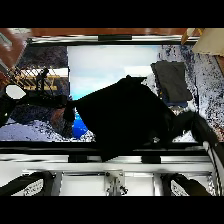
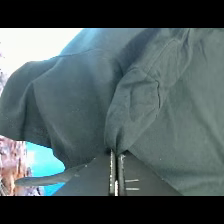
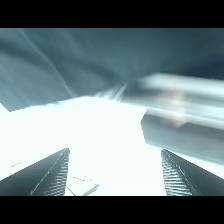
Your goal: Fold the shirts.
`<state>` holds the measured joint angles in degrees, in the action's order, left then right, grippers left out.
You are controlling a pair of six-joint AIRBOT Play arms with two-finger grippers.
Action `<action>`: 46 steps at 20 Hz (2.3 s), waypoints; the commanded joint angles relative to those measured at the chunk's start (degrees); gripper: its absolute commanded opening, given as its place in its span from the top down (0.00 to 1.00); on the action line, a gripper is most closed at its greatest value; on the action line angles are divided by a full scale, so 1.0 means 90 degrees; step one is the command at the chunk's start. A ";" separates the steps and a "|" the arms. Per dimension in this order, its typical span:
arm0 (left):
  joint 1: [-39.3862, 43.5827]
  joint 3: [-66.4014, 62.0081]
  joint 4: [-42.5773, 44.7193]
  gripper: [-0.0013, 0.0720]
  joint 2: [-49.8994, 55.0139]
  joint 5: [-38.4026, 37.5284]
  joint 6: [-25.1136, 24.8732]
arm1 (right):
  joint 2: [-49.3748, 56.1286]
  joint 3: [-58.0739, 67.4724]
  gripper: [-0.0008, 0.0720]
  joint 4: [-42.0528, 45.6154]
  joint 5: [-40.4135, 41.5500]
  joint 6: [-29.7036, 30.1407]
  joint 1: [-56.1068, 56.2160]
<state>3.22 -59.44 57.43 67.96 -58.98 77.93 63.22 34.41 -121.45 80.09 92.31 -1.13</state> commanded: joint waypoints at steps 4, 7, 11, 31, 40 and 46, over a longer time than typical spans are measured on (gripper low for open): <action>0.0002 -0.0017 -0.0010 0.94 -0.0005 -0.0068 -0.0109 | -0.0588 -0.1734 0.04 -0.1615 -0.1639 -0.0146 -0.0015; 0.0002 -0.0017 -0.0010 0.94 -0.0002 -0.0066 -0.0112 | -0.0588 -0.1734 0.05 -0.1914 -0.2438 -0.0199 -0.0012; 0.0002 -0.0017 -0.0007 0.94 -0.0002 -0.0032 -0.0112 | -0.0452 -0.1734 0.05 -0.1987 -0.2965 -0.0284 0.0000; -0.0318 0.0845 0.0117 0.94 -0.1212 -0.1171 0.0000 | 0.1409 0.2788 0.86 0.0311 -0.2781 -0.0760 0.0109; 0.0041 0.0967 -0.0391 0.94 -0.1231 -0.0306 0.0015 | 0.1168 0.2528 0.17 0.1156 0.0058 0.0168 -0.1022; 0.0044 0.0969 -0.0391 0.94 -0.1231 -0.0304 0.0015 | 0.1906 0.1630 0.17 -0.0151 -0.0784 0.0444 -0.0979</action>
<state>3.57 -50.76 54.13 56.93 -62.15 78.04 77.17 51.51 -118.30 73.78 94.70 -9.69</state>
